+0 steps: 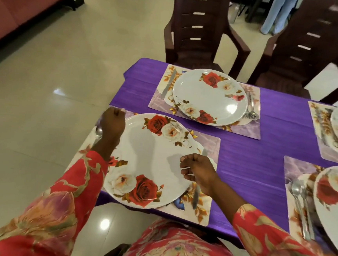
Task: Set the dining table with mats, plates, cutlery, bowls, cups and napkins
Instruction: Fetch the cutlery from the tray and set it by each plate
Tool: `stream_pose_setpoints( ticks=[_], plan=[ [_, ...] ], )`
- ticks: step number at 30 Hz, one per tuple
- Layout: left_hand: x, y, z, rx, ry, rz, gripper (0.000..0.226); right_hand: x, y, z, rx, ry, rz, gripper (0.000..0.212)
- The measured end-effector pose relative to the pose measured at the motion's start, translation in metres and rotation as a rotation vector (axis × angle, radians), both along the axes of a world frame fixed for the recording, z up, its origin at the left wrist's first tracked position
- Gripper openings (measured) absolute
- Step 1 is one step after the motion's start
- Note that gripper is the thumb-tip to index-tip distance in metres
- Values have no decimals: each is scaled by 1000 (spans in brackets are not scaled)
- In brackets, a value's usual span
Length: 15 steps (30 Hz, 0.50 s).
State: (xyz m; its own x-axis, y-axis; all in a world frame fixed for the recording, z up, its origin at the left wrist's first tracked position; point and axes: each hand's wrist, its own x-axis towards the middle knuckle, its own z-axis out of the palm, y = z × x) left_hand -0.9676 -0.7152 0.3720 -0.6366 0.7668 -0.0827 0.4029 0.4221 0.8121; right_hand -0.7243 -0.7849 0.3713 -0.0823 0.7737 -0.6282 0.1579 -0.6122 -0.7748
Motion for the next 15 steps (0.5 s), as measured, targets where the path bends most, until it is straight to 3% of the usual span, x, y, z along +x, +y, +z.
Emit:
stream_pose_setpoints(
  ticks=[7, 15],
  plan=[
    [144, -6, 22, 96, -137, -344, 26, 56, -4, 2, 83, -10, -269, 22],
    [275, -33, 16, 105, -58, -720, 29, 144, -25, 10, 208, -17, -579, 23]
  ],
)
